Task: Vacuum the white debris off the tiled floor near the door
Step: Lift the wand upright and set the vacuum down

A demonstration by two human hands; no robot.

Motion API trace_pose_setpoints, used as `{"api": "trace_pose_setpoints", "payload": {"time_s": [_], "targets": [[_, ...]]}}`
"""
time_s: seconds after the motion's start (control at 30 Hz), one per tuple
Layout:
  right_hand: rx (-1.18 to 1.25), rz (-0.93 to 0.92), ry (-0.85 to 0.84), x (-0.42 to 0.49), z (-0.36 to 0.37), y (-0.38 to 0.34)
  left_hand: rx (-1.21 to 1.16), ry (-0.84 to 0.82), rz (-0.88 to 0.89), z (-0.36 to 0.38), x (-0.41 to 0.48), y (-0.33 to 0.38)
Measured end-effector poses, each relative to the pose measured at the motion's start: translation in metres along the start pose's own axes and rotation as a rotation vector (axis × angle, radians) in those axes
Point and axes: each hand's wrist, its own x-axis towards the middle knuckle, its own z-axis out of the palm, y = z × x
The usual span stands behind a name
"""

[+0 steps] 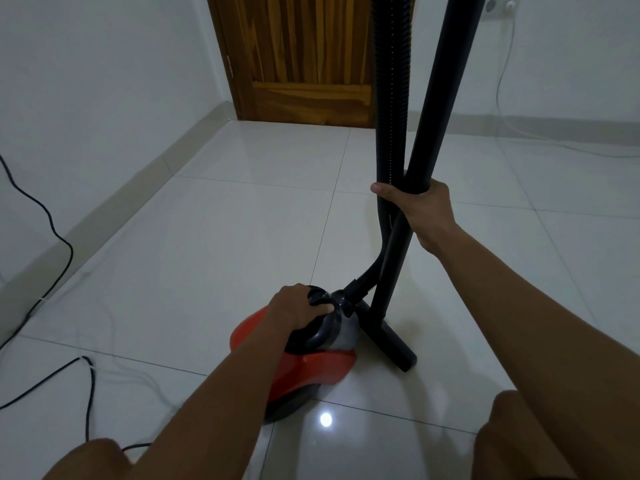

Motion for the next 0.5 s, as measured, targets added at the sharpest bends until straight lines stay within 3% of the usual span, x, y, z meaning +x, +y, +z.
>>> {"api": "trace_pose_setpoints", "payload": {"time_s": [0.13,0.37,0.5], "targets": [[0.026,-0.005,0.005,0.003,-0.003,0.004,0.007,-0.029,-0.022,-0.002,0.008,-0.005],[0.082,-0.02,0.018,0.008,-0.005,0.016,-0.25,-0.156,-0.09,-0.01,0.008,0.001],[0.096,0.014,0.006,0.004,-0.004,0.012,-0.188,-0.215,-0.11,-0.023,0.006,0.007]]}}
